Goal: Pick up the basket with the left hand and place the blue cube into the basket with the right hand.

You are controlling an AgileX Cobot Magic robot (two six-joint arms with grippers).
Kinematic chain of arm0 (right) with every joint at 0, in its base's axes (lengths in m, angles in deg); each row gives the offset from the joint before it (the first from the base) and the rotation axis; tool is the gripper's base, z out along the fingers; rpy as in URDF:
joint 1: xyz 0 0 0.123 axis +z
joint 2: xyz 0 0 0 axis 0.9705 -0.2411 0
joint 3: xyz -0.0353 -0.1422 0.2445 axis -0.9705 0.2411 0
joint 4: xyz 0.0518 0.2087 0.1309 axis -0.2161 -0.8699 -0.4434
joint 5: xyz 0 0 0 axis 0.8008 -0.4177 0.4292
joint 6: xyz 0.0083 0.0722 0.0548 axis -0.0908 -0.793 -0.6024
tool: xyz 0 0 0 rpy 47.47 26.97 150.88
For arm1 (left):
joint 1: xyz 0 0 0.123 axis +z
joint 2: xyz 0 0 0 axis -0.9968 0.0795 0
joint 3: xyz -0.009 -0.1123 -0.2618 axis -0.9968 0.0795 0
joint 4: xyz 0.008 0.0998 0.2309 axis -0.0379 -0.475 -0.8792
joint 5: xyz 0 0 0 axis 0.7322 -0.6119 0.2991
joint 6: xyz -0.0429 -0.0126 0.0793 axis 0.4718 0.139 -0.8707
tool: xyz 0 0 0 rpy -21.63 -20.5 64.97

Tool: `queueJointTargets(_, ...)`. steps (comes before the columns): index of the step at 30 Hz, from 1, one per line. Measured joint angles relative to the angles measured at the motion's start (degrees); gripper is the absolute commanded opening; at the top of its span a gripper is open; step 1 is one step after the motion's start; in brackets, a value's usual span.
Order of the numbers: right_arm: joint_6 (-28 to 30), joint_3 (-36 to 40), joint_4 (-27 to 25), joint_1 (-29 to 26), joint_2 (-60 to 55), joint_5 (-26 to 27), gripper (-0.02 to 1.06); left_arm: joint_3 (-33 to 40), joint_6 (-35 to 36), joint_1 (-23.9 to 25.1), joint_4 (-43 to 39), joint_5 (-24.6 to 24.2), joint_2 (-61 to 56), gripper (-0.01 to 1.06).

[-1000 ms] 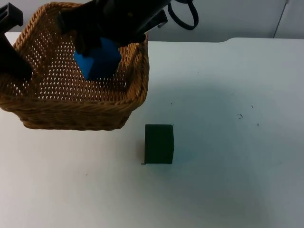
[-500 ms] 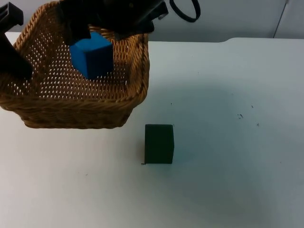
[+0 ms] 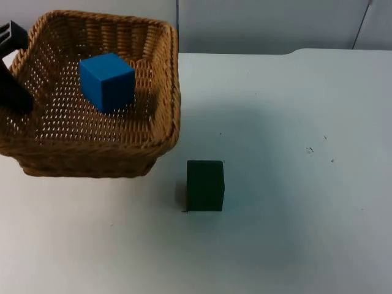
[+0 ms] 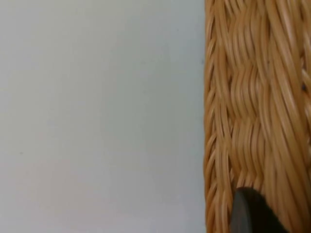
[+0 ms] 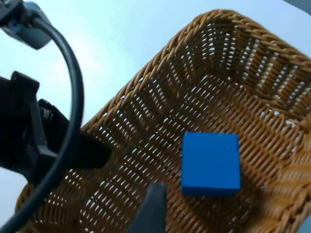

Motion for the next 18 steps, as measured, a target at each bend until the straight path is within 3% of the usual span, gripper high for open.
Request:
queueJointTargets(11, 1.91, 0.0, 0.77, 0.24, 5.65, -6.18, 0.82, 0.94, -8.04, 0.0, 5.15, 3.8, 4.36, 0.0)
queueJointTargets(18, 2.76, 3.86, 0.77, 0.85, 8.21, -5.16, 0.82, 0.94, -10.71, 0.0, 6.37, 6.19, 8.46, 0.0)
